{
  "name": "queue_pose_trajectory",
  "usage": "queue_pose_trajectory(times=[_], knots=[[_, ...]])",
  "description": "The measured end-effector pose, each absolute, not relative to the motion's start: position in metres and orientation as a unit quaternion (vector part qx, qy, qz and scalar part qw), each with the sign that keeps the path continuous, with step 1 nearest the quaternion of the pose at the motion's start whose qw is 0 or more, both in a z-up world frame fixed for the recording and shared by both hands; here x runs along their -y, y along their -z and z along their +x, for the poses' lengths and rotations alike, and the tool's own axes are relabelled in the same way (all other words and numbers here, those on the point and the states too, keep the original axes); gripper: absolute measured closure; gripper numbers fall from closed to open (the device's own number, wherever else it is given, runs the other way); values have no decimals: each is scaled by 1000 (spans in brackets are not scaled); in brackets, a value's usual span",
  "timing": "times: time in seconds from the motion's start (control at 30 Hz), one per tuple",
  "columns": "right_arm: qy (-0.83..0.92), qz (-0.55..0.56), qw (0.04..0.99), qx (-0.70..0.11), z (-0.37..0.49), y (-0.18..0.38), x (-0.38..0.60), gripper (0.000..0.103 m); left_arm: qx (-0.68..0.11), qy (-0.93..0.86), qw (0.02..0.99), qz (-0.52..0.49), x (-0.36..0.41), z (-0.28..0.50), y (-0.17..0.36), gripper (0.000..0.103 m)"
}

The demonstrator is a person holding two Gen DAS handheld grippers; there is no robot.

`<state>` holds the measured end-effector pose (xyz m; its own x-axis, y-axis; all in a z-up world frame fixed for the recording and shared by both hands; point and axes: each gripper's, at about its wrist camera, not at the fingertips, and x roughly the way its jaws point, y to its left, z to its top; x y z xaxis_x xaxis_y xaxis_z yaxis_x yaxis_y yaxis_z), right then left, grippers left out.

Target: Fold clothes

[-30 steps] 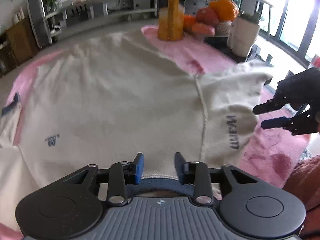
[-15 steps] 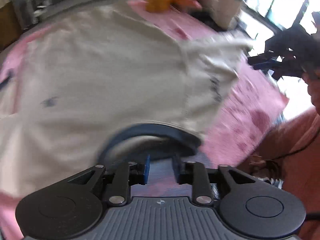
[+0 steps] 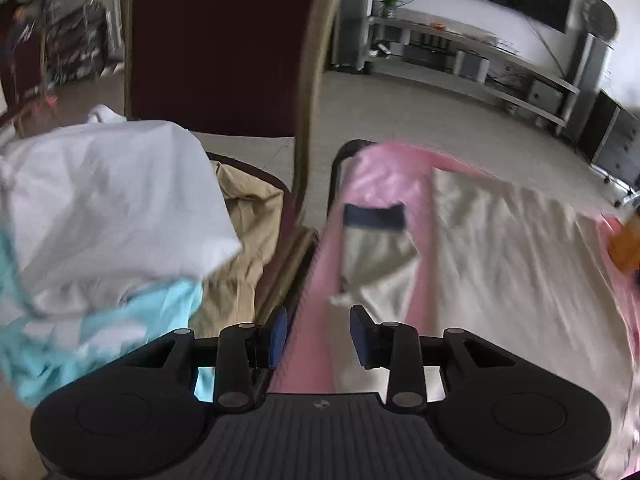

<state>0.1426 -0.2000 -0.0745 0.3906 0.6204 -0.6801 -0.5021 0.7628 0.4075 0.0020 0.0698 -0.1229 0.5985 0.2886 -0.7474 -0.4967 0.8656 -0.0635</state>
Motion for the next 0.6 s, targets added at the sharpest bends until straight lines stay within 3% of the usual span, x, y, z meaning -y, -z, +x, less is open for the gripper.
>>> queue_pose_trajectory(times=[0.3, 0.47, 0.53, 0.6], knots=[[-318, -15, 819, -478, 218, 166, 38, 72, -369, -217, 889, -160, -113, 29, 172, 77], [-294, 8, 829, -475, 262, 210, -3, 70, -360, -210, 889, -191, -126, 21, 170, 73], [-289, 18, 832, -473, 273, 225, -14, 70, -357, -199, 889, -205, -128, 20, 171, 65], [-289, 17, 836, -466, 275, 233, -19, 78, -352, -192, 892, -210, -129, 21, 171, 64]])
